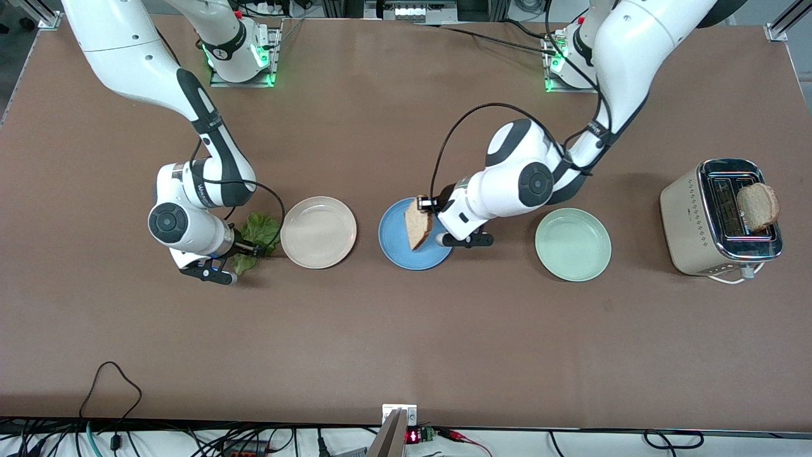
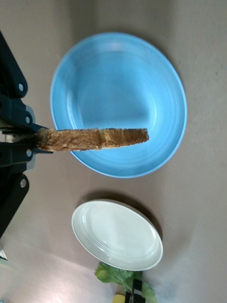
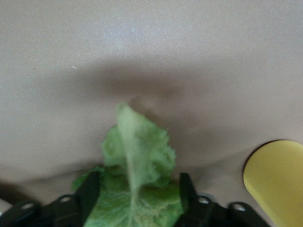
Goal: Make sandwich in blue plate with both arms
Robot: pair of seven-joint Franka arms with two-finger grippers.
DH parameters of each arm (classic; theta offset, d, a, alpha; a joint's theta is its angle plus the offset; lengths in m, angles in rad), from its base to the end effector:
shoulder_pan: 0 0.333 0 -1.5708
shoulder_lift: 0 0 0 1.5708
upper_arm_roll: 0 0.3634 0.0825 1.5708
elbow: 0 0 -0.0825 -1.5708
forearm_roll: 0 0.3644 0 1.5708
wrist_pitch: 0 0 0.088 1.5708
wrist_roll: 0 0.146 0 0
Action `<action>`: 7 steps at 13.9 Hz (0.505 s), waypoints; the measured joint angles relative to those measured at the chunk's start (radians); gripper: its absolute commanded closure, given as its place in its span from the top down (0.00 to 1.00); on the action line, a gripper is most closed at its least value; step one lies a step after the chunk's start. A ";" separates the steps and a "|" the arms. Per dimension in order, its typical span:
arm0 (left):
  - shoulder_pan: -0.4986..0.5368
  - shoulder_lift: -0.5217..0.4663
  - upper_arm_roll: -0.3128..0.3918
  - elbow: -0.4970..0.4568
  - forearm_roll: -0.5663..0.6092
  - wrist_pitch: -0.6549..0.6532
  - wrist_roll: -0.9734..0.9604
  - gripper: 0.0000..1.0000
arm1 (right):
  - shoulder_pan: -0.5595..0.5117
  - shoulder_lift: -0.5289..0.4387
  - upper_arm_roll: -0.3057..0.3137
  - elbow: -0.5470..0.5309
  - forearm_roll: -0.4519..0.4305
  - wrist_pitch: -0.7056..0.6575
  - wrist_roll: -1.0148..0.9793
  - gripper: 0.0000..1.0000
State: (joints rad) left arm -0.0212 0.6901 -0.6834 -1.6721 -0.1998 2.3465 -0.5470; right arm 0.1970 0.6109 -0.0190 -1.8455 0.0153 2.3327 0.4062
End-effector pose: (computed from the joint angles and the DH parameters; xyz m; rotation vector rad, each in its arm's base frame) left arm 0.5772 -0.4062 0.3038 2.6033 0.1592 -0.3167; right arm 0.6295 0.1147 0.1977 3.0783 -0.3660 -0.1833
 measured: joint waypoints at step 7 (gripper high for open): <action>-0.046 0.064 0.000 0.017 0.000 0.045 0.000 0.02 | 0.000 -0.001 0.000 0.002 0.000 0.003 -0.101 0.00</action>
State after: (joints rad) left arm -0.0671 0.7537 -0.6836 -1.6548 -0.1998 2.3918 -0.5470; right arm 0.1968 0.6103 -0.0190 -1.8435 0.0149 2.3353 0.3054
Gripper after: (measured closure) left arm 0.921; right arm 0.921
